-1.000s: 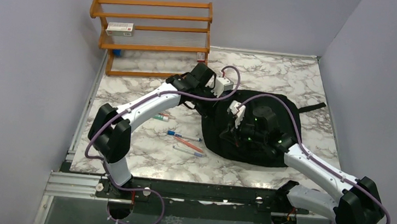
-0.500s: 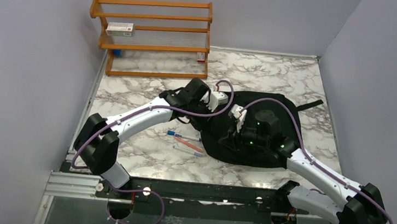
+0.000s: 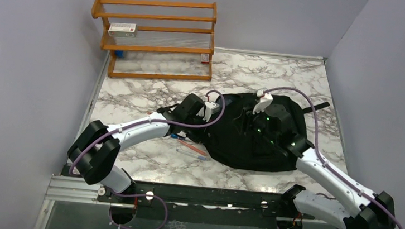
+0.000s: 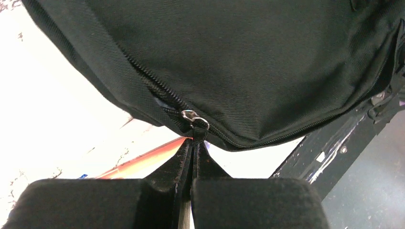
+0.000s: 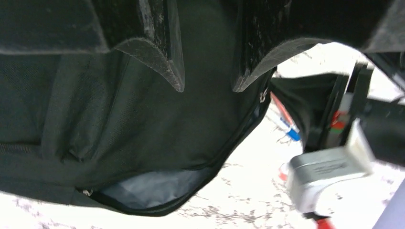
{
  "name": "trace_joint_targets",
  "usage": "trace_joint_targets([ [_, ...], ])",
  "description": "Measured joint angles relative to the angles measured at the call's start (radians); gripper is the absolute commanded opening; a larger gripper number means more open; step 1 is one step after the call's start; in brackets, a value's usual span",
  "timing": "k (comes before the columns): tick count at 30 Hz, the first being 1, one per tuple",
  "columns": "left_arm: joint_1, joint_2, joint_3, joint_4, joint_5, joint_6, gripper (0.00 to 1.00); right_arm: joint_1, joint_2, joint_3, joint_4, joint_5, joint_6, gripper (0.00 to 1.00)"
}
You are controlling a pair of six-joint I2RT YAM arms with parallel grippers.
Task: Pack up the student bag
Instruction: Zip the student bag at the center of the board.
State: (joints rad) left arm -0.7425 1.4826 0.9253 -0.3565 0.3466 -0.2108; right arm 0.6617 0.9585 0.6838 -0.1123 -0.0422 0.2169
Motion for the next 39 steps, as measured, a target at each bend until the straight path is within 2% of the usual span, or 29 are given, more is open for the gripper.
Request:
trace_joint_targets([
  [7,0.019,-0.018,-0.045,0.066,-0.039,-0.064,0.0,0.0,0.265,0.08,0.007,0.107,0.256,0.57],
  [14,0.027,-0.028,-0.049,0.094,-0.044,-0.081,0.0,0.0,0.562,0.222,0.015,0.15,0.411,0.62],
  [20,0.027,-0.028,-0.051,0.106,-0.042,-0.081,0.0,0.0,0.716,0.362,0.01,0.195,0.491,0.67],
  [29,0.027,-0.028,-0.05,0.117,-0.036,-0.08,0.0,-0.001,0.899,0.537,-0.051,0.278,0.516,0.67],
  [32,0.028,-0.028,-0.051,0.125,-0.03,-0.079,0.0,-0.001,0.948,0.567,-0.077,0.288,0.515,0.62],
  [36,0.028,-0.028,-0.05,0.127,-0.024,-0.077,0.0,-0.001,0.974,0.575,-0.097,0.295,0.506,0.34],
  [39,0.028,-0.028,-0.05,0.127,-0.022,-0.077,0.0,-0.001,0.972,0.573,-0.102,0.299,0.499,0.22],
])
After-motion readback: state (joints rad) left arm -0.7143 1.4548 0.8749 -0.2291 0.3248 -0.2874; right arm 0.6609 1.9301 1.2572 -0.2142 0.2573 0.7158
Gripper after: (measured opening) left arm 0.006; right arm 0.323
